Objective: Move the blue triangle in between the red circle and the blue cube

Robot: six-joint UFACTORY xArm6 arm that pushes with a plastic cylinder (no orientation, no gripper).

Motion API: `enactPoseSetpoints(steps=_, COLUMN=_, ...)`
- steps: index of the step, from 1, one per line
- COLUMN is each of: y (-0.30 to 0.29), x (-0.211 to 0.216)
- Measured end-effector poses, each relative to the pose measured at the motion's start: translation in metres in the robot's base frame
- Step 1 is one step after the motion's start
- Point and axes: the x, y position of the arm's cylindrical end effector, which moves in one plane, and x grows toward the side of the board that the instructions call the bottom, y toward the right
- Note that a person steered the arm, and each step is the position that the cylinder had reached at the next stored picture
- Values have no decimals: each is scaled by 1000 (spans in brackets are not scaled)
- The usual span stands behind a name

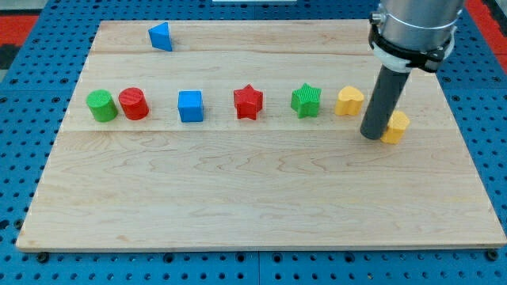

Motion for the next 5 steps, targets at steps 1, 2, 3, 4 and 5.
enactPoseSetpoints(steps=1, y=20, x=38)
enactPoseSetpoints(steps=2, y=35, x=12)
enactPoseSetpoints(steps=3, y=38, x=-19)
enactPoseSetpoints(steps=4, y=52, x=-21)
enactPoseSetpoints(steps=5, y=53, x=-33)
